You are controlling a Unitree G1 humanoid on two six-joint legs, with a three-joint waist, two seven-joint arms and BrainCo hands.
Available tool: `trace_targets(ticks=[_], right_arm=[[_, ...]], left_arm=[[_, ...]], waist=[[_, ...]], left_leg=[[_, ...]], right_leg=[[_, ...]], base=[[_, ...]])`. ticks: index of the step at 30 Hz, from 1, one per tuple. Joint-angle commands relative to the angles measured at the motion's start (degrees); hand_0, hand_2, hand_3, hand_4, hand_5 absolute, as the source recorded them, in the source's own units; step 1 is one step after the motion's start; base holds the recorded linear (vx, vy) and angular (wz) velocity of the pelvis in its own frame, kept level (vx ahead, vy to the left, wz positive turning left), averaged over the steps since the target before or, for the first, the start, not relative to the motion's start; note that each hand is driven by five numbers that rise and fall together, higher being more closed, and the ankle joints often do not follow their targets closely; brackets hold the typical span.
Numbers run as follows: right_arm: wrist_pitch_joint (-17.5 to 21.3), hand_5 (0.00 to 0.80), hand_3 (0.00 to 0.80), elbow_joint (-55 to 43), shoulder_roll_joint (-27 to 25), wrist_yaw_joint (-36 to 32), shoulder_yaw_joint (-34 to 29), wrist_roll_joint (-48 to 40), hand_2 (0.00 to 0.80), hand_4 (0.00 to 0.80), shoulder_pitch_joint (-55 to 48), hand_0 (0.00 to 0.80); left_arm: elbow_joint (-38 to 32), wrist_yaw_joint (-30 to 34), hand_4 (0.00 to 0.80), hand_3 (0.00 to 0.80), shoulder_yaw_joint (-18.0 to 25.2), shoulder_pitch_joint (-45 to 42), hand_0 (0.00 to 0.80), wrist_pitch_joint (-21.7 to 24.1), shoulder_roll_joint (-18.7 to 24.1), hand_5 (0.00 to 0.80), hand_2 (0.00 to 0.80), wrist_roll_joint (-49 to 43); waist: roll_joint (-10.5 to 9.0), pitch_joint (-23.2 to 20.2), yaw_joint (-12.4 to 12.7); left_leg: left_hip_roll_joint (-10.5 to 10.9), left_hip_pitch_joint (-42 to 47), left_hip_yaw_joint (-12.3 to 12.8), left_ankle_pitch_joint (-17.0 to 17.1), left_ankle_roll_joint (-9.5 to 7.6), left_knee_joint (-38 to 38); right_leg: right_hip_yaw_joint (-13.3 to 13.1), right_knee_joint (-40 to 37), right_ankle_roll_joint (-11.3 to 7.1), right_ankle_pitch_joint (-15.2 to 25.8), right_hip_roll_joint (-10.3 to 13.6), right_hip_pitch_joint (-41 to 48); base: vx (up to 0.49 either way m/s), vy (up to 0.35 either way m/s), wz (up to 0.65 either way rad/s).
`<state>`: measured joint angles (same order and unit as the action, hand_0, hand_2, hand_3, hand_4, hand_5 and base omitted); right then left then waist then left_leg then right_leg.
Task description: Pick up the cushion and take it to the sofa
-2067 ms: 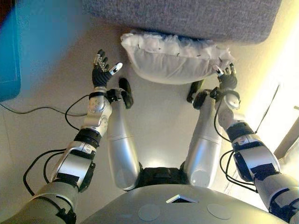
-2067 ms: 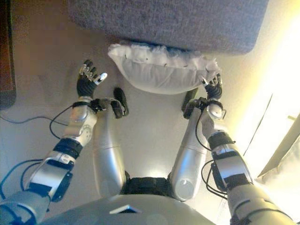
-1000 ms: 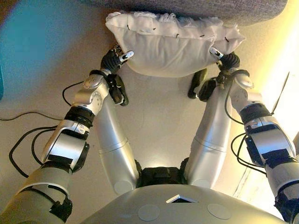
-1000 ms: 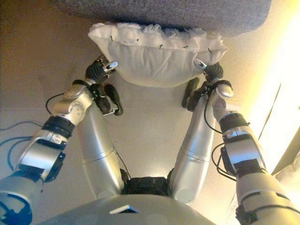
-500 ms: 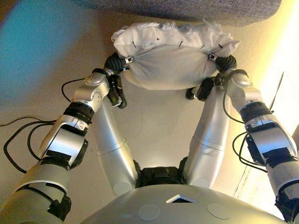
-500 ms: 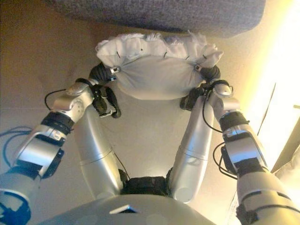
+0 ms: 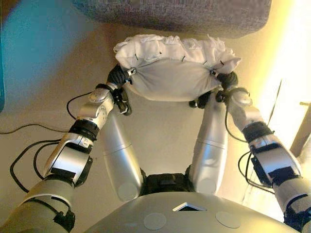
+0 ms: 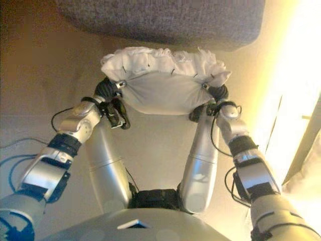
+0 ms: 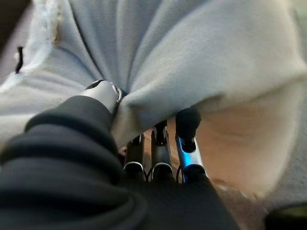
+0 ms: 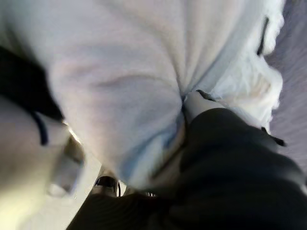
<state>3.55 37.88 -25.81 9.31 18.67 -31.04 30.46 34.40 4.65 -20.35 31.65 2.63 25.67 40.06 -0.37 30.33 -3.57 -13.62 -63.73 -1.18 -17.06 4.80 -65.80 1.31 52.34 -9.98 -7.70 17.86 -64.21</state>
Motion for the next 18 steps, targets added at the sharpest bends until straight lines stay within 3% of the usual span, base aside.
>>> trace_targets(ticks=[1, 3, 5, 8, 12, 15, 18], right_arm=[[10.4, 0.800, 0.800, -9.6, 1.2, 0.6, -1.7, 3.1, 0.800, 0.800, -3.5, 0.800], [12.3, 0.800, 0.800, -14.2, 1.9, -0.3, -2.7, 3.1, 0.800, 0.800, -7.7, 0.800], [12.5, 0.800, 0.800, -17.9, 2.4, -3.9, -4.6, 0.8, 0.800, 0.800, -12.1, 0.800], [12.9, 0.800, 0.800, -20.8, 3.7, -10.0, -7.4, -3.7, 0.800, 0.800, -16.4, 0.800], [12.9, 0.800, 0.800, -21.6, 5.6, -13.0, -9.3, -7.1, 0.800, 0.800, -16.9, 0.800], [11.1, 0.800, 0.800, -22.2, 6.4, -13.2, -8.7, -6.9, 0.800, 0.800, -16.2, 0.800], [7.4, 0.800, 0.800, -23.3, 7.4, -14.2, -7.2, -6.3, 0.800, 0.800, -16.2, 0.800]], left_arm=[[-9.9, -2.8, 0.800, 0.800, -0.2, -1.6, 0.800, 10.8, -4.7, 0.800, 0.800, -6.6], [-13.7, -8.5, 0.800, 0.800, 1.2, -4.4, 0.800, 12.9, -3.6, 0.800, 0.800, -12.4], [-17.0, -9.3, 0.800, 0.800, 3.9, -7.7, 0.800, 14.0, -2.4, 0.800, 0.800, -11.4], [-19.9, -9.5, 0.800, 0.800, 6.9, -11.0, 0.800, 14.9, -1.5, 0.800, 0.800, -11.1], [-21.8, -8.7, 0.800, 0.800, 8.3, -11.7, 0.800, 14.2, -2.3, 0.800, 0.800, -9.0], [-23.1, -10.1, 0.800, 0.800, 8.9, -12.9, 0.800, 12.5, -2.4, 0.800, 0.800, -10.0], [-25.3, -11.9, 0.800, 0.800, 11.4, -17.2, 0.800, 10.6, -2.3, 0.800, 0.800, -10.6]], waist=[[0.50, -6.2, 1.1], [-0.42, -8.1, 1.2], [-1.10, -10.5, 1.5], [-1.30, -13.3, 1.6], [-1.57, -15.3, 1.8], [-2.17, -16.9, 2.1], [-2.65, -19.8, 3.8]], left_leg=[[-1.7, 11.0, 0.2, 14.7, 3.75, 24.2], [-0.1, 18.2, 1.9, 16.2, 3.84, 31.0], [1.3, 24.9, 3.8, 16.5, 3.78, 36.1], [1.2, 31.9, 4.9, 16.3, 3.85, 41.1], [1.2, 37.4, 5.7, 16.9, 3.55, 46.0], [2.4, 41.5, 3.8, 16.4, 3.10, 48.3], [5.5, 46.4, -1.5, 15.1, 1.96, 51.1]], right_leg=[[-1.1, -14.5, -0.89, 11.6, 2.3, 13.2], [1.5, -22.3, -1.36, 13.2, 2.6, 20.0], [4.1, -28.7, -1.65, 14.1, 2.7, 26.7], [4.5, -33.7, -2.23, 14.4, 3.0, 33.0], [5.5, -37.8, -3.11, 14.7, 3.0, 37.8], [4.2, -40.8, -3.19, 15.0, 1.4, 41.5], [1.1, -44.1, -3.29, 14.6, -0.4, 46.0]], base=[[0.071, -0.005, -0.48], [0.137, -0.004, 0.04], [0.233, 0.033, -0.06], [0.191, 0.019, -0.14], [0.091, -0.036, -0.03], [0.130, -0.025, -0.12], [0.251, 0.054, -0.55]])
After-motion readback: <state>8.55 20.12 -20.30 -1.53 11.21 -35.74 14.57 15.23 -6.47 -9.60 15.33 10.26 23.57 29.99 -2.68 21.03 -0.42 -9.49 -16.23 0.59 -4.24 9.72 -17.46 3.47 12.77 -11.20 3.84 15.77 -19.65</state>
